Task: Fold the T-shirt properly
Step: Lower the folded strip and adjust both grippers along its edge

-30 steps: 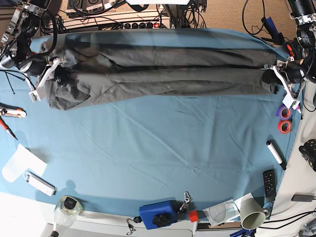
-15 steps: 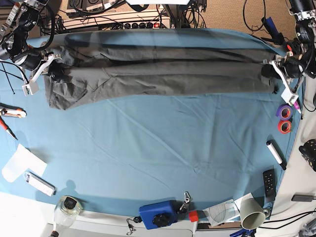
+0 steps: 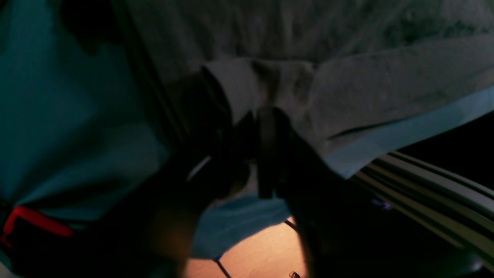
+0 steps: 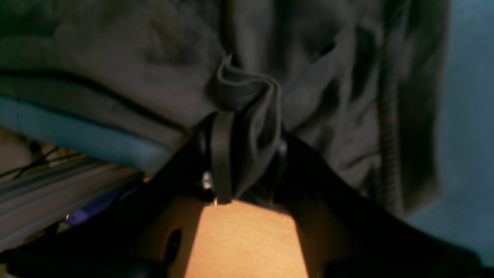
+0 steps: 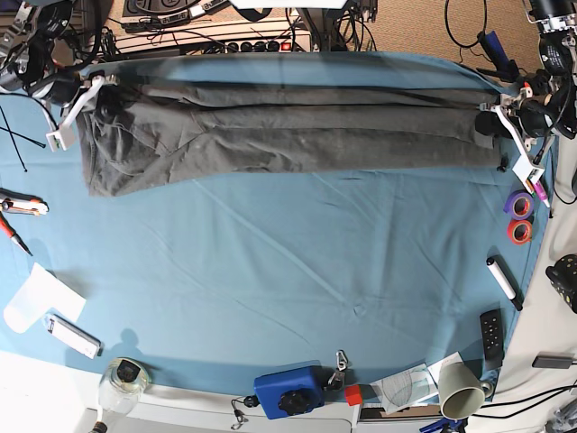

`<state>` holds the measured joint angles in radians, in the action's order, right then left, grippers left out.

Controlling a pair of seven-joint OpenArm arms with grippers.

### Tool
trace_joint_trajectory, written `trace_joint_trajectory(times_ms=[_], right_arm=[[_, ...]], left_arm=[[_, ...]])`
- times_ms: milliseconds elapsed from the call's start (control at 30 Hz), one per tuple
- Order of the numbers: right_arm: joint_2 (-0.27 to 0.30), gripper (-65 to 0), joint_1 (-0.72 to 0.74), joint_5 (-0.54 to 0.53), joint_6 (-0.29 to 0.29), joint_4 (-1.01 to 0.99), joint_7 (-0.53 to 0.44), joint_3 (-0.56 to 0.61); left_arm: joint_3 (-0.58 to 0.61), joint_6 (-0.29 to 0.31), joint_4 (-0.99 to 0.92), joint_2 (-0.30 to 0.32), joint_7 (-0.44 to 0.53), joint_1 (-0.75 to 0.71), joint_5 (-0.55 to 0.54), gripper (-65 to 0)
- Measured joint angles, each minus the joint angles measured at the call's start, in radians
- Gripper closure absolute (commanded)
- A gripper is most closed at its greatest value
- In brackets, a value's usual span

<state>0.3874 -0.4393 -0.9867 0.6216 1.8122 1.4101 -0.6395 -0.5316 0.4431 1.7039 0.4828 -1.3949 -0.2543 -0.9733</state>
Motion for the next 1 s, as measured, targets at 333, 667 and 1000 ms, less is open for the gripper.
trace_joint_trajectory(times_ms=[333, 667, 1000], right_arm=[[0.0, -16.1, -0.001, -0.006, -0.011, 0.079, 0.003, 0.0], [0.0, -16.1, -0.001, 0.073, -0.011, 0.194, 0.0, 0.0], [0.0, -16.1, -0.001, 0.108, -0.023, 0.194, -0.012, 0.0]], left_arm=[[0.0, 0.0, 0.0, 0.0, 0.013, 0.0, 0.069, -29.5], [0.0, -0.006, 0.0, -0.024, 0.149, 0.0, 0.183, -34.9], [-0.013, -0.154, 0.011, -0.158, 0.202, 0.006, 0.29, -34.7]])
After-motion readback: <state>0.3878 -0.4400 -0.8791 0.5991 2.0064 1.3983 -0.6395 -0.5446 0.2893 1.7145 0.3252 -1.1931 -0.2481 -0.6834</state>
